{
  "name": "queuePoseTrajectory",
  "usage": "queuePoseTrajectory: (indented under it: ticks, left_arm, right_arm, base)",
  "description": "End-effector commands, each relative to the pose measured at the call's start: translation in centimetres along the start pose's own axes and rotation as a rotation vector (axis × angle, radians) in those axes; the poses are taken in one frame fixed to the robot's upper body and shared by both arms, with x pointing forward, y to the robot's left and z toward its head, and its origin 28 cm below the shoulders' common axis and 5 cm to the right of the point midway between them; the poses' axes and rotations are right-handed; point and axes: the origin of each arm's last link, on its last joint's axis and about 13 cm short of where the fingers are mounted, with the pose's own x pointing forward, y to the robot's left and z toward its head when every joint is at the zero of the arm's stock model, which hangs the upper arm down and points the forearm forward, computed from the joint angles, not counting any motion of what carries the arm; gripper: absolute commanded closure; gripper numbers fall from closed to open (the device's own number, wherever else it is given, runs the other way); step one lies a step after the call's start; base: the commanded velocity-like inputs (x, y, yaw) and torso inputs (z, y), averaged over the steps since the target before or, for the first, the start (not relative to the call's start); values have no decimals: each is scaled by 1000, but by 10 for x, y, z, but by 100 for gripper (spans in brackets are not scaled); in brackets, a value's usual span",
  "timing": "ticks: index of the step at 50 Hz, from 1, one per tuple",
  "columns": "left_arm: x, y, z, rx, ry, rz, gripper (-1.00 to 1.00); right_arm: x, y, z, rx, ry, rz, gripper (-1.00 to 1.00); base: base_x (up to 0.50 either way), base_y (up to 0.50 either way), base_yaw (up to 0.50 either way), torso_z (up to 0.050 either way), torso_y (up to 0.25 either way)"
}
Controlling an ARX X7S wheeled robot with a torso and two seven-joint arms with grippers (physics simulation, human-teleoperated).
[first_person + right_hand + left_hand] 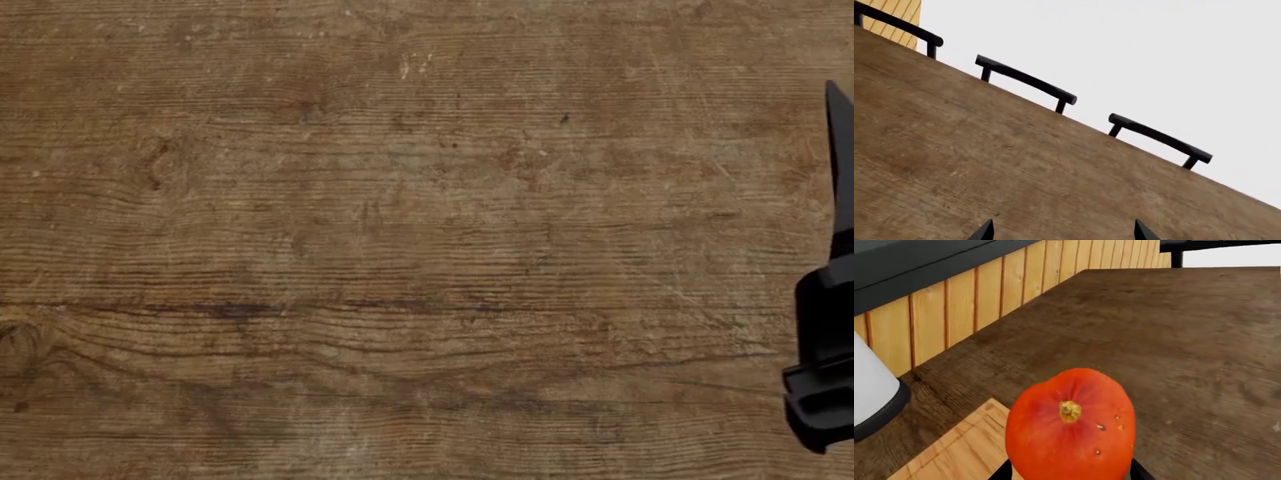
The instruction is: Place the squash and the zucchini on separate cutting boards.
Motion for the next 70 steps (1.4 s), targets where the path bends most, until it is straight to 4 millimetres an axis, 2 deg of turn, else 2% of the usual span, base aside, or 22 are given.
queuePoseTrajectory:
  ticks: [1,3,7,19,29,35,40,45,46,56,67,70]
  left_arm:
    - [26,20,-15,21,121,109,100]
    - [31,22,-22,94,138,121,100]
    - [34,30,-23,72,157,146,100]
    - [30,59,-56,66,229,210,100]
    - [29,66,-84,69,306,204,100]
    - [29,59,-84,79,323,154,100]
    - [31,50,-78,130,330,102,100]
    - [30,54,-77,140,337,112,100]
    - [30,55,-76,139,337,115,-100]
    - [24,55,-65,118,312,91,-100]
    - [14,55,-33,74,212,84,-100]
    - [3,59,-24,83,145,101,-100]
  right_arm:
    - [-2,2,1,19,2,5,-100]
    - [-1,4,-1,19,11,9,-100]
    - [1,6,-5,27,25,8,-100]
    - [4,8,-9,36,39,14,-100]
    - [2,8,-8,24,44,18,-100]
    - [3,7,-9,24,47,17,-100]
    - [8,11,-18,24,70,28,-100]
    - [9,11,-18,28,70,25,-100]
    - [9,11,-18,27,71,24,-100]
    - [8,12,-18,24,68,21,-100]
    - [7,12,-17,23,67,19,-100]
    - [8,12,-18,27,70,18,-100]
  base:
    - [0,0,0,0,0]
    - [0,0,0,0,0]
    - [0,0,0,0,0]
    - [0,0,0,0,0]
    - [0,0,0,0,1]
    - [0,2,3,0,0]
    - [0,1,2,0,0]
    - [0,1,1,0,0]
    - [0,0,0,0,-21]
    - [0,0,0,0,0]
    - [0,0,0,0,0]
    - [0,0,0,0,0]
